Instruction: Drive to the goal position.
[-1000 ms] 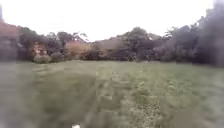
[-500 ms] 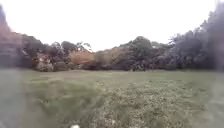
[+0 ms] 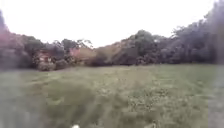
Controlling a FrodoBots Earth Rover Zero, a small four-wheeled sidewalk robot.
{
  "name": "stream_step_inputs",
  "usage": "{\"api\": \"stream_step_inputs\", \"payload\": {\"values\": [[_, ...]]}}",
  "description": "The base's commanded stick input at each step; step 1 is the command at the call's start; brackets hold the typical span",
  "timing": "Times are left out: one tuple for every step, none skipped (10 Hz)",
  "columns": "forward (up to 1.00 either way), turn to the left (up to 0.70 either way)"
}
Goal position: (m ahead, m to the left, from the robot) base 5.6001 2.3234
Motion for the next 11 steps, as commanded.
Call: {"api": "stream_step_inputs", "payload": {"values": [[1.0,0.02],[1.0,0.03],[1.0,0.02],[1.0,0.03],[1.0,0.0],[1.0,0.0],[1.0,0.0],[1.0,0.0],[1.0,0.0],[1.0,0.0],[1.0,0.0]]}}
